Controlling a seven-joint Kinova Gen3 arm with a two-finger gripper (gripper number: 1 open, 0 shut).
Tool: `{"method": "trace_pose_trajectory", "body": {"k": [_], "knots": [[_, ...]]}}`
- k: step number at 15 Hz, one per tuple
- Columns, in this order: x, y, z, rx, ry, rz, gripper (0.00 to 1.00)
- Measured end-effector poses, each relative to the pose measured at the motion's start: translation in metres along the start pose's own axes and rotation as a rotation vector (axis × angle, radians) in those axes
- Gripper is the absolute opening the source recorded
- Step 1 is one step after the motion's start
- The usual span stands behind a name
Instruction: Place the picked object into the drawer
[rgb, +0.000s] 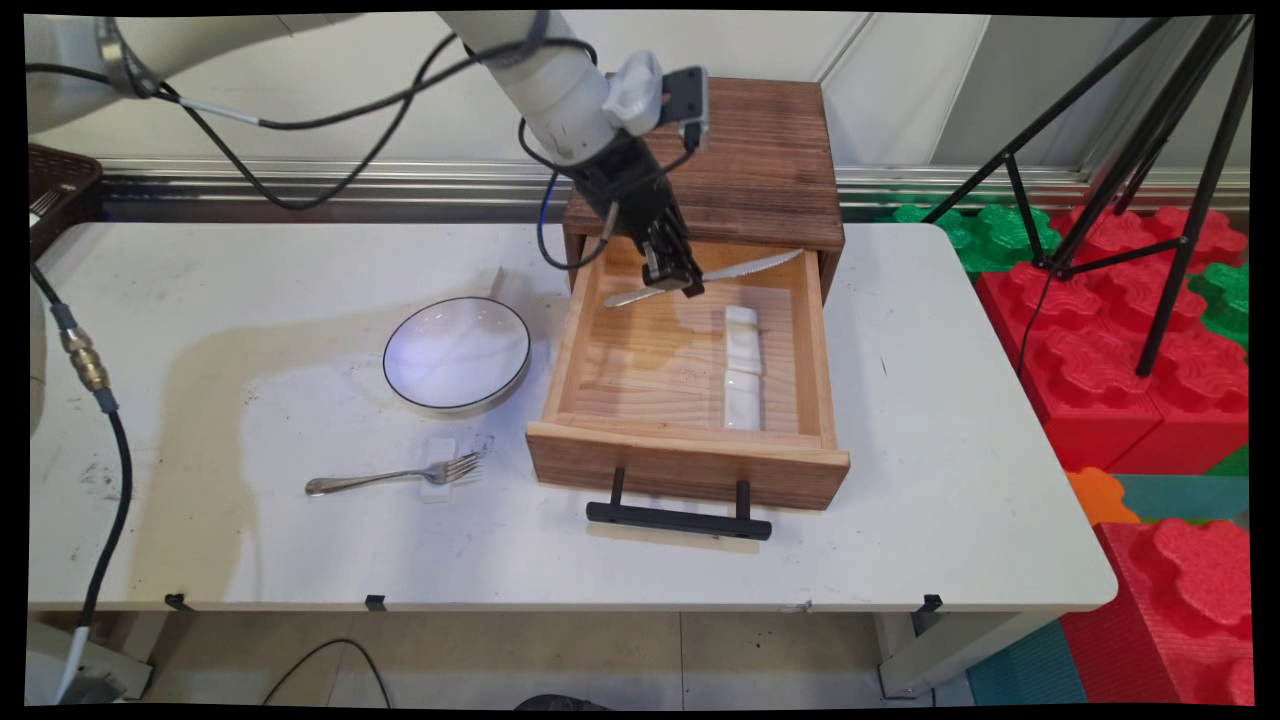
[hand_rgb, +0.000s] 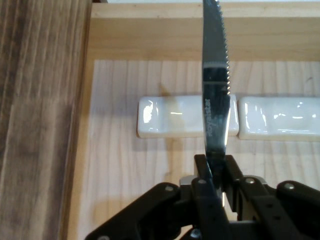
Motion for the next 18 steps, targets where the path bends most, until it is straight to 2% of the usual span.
{"method": "trace_pose_trajectory", "body": {"k": [8, 18], "knots": [[-0.009, -0.012, 0.046, -0.01, -0.018, 0.01, 0.0], [-0.021, -0.02, 0.079, -0.015, -0.048, 0.019, 0.0]]}}
